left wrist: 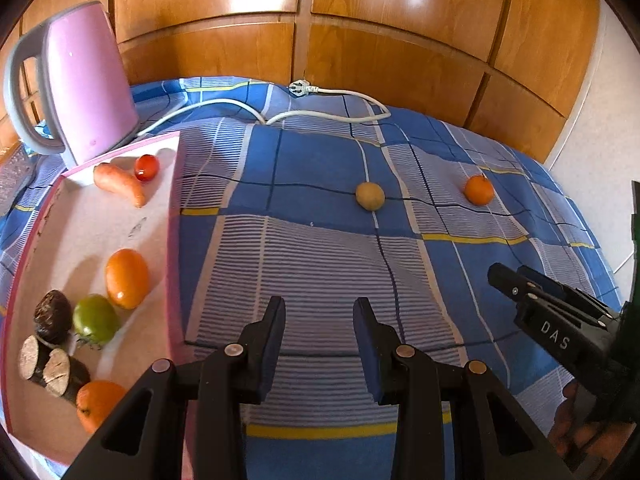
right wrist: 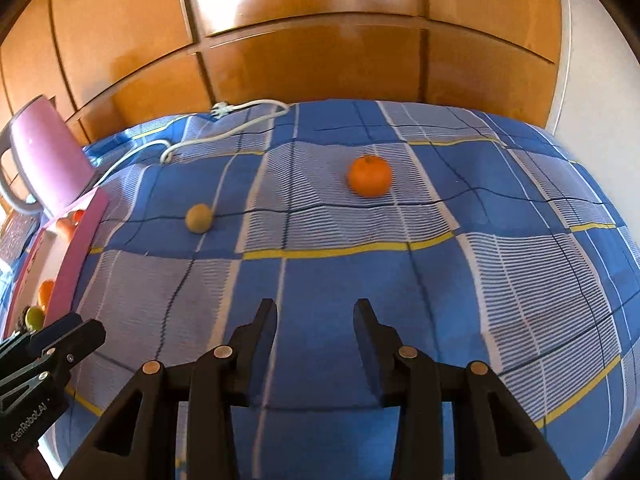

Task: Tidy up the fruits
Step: 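Withdraw both open tools from the tray toward the yellow fruit and small orange, then grasp the yellow fruit with left tool while right tool grasps the small orange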

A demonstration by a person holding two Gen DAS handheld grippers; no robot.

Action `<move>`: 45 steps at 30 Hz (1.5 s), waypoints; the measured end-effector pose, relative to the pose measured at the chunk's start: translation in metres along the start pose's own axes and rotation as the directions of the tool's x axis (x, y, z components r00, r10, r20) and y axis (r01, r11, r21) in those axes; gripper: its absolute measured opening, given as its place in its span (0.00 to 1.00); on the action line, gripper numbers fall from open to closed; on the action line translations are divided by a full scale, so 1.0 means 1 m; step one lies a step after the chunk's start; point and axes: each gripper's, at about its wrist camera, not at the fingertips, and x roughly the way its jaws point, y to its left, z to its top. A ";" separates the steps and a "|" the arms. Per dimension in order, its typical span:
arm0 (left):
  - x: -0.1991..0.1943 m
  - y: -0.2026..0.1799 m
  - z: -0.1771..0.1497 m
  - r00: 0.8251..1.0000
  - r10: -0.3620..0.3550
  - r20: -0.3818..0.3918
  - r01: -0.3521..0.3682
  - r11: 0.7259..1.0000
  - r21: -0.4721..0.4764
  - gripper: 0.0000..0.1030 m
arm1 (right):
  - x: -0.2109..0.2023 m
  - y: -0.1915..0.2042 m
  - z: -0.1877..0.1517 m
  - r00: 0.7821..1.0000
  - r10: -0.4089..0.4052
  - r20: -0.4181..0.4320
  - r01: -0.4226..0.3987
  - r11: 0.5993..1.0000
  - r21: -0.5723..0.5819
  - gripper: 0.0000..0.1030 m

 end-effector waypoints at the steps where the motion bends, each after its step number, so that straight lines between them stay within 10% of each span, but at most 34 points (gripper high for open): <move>1: 0.002 -0.001 0.002 1.000 -0.001 -0.001 0.001 1.000 0.000 0.35 | 0.001 -0.002 0.001 1.000 -0.002 0.000 0.002 1.000 0.006 0.39; 35: 0.097 -0.026 0.077 0.997 -0.077 -0.020 0.076 0.995 -0.071 0.49 | 0.093 -0.044 0.090 0.999 -0.043 -0.025 0.043 0.999 0.019 0.52; 45: 0.109 -0.031 0.084 0.998 -0.061 -0.008 0.061 0.997 -0.037 0.27 | 0.098 -0.042 0.093 0.998 -0.057 -0.020 0.057 0.998 -0.008 0.38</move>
